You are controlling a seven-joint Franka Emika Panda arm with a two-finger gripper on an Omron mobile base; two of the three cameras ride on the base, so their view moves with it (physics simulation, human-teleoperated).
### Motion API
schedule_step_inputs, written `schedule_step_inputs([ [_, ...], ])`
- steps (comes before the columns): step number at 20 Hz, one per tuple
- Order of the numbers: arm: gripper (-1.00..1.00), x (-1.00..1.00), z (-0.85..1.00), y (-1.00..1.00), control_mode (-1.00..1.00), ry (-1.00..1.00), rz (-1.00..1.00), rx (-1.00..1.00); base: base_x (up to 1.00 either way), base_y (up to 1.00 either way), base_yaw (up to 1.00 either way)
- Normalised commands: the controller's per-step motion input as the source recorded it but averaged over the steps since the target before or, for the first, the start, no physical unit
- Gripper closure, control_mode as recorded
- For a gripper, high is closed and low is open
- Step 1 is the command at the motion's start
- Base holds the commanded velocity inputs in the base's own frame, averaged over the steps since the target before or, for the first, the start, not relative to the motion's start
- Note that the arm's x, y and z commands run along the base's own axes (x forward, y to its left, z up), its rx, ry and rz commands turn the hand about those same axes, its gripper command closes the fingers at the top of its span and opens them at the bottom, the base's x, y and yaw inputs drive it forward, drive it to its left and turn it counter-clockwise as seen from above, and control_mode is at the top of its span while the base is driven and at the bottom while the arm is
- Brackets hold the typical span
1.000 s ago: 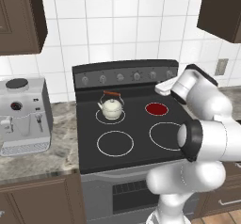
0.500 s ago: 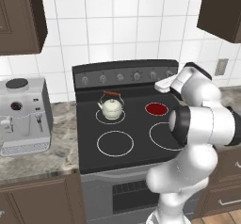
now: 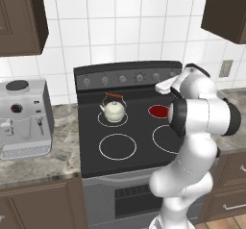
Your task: Turn off the rear right burner of the stove.
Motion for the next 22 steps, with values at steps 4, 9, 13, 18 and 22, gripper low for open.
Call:
schedule_step_inputs([
  [4, -1.00, 0.25, -0.13, 0.00, -1.00, 0.00, 0.00, -0.01, 0.00, 0.00, 0.00],
  [9, -1.00, 0.24, -0.11, -0.01, -1.00, 0.00, 0.00, -0.02, 0.00, 0.00, 0.00],
  [13, -1.00, 0.29, -0.05, -0.04, -1.00, 0.00, 0.00, -0.01, 0.00, 0.00, 0.00],
  [18, -1.00, 0.21, -0.08, -0.11, -1.00, 0.00, 0.00, -0.01, 0.00, 0.00, 0.00],
  [22, -1.00, 0.20, -0.13, -0.11, -1.00, 0.00, 0.00, -0.02, 0.00, 0.00, 0.00],
])
